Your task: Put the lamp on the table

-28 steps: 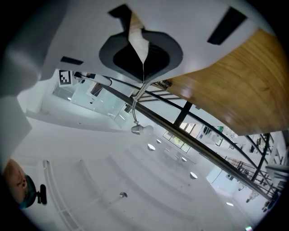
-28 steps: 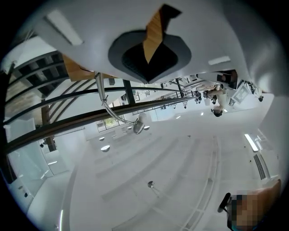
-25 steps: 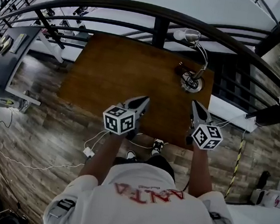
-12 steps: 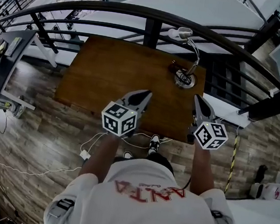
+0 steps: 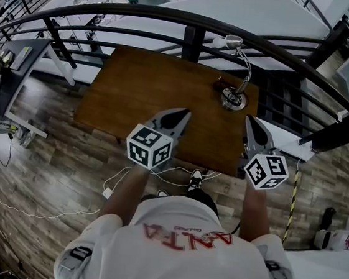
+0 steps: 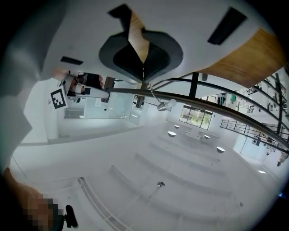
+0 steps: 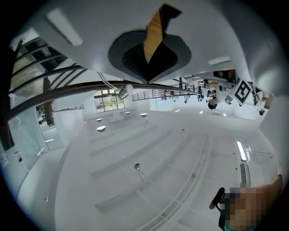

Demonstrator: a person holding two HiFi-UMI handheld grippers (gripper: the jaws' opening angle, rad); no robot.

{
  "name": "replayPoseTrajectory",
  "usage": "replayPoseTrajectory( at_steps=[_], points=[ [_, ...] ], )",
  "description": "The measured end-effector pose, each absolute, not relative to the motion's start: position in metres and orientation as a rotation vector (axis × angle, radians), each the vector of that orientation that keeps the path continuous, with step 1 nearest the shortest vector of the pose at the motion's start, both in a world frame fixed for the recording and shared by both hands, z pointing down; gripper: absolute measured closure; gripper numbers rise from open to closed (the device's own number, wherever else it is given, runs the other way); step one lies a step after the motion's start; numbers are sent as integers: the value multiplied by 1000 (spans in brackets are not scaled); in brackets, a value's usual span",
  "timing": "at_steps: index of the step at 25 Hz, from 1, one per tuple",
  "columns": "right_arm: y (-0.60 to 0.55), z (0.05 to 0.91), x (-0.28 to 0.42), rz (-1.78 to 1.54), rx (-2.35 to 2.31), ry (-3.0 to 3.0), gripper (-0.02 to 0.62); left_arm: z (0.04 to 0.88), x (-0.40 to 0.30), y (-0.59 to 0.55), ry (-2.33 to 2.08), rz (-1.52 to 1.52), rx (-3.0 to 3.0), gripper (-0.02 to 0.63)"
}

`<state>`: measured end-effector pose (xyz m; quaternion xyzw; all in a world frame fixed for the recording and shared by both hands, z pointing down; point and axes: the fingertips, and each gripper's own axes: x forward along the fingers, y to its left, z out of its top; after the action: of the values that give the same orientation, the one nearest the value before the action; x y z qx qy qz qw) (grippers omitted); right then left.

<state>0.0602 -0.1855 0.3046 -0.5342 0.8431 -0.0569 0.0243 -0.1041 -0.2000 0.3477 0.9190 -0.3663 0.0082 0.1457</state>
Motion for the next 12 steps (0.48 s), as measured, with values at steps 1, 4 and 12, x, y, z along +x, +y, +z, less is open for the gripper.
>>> replayPoseTrajectory(
  at_steps=[1, 4, 12],
  points=[
    [-185, 304, 60, -175, -1656, 2604, 593, 347, -105, -199, -1055, 26, 2654, 592],
    [-184, 303, 58, -169, -1662, 2601, 593, 341, -108, -198, -1062, 24, 2671, 592],
    [-187, 299, 53, -154, -1674, 2607, 594, 330, -109, -201, -1054, 17, 2696, 592]
  ],
)
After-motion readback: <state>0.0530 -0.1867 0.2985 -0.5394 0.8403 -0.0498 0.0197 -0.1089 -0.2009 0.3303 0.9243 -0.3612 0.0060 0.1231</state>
